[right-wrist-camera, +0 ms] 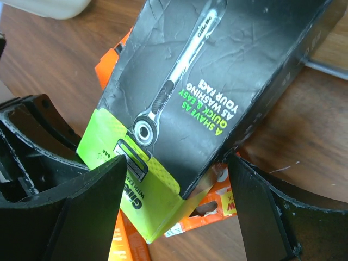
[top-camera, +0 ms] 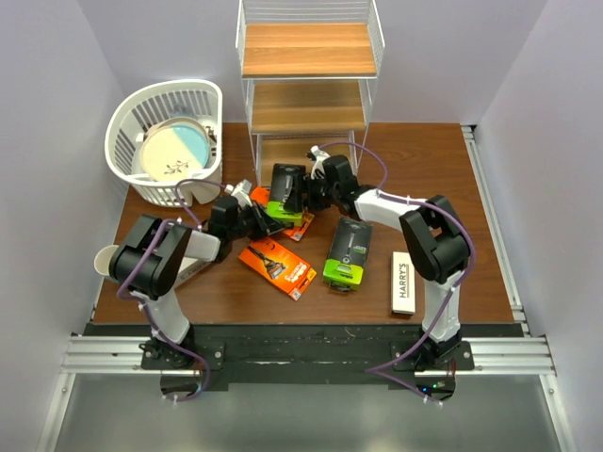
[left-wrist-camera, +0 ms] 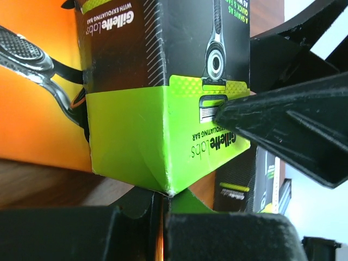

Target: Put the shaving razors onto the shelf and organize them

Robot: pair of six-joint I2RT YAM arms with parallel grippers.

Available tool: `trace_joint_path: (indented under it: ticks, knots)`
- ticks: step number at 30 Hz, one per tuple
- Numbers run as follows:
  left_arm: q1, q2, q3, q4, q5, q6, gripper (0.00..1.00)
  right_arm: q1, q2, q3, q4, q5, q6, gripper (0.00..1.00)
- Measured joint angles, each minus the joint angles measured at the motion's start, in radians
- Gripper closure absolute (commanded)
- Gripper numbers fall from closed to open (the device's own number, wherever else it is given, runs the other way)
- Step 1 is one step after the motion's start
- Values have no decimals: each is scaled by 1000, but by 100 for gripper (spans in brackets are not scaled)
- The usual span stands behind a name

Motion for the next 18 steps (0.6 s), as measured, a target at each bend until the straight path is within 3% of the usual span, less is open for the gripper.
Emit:
trace_joint_path:
  ticks: [8,16,18]
  knots:
    - [-13,37,48,2,-48,-100,99,0,71,99,-4,26,-46,22]
    - [-18,34,128,-139,-119,-134,67,2,159,240,-40,33,-86,18]
    - [-19,12,129,-175,-109,-134,64,6,150,239,-52,45,-109,16]
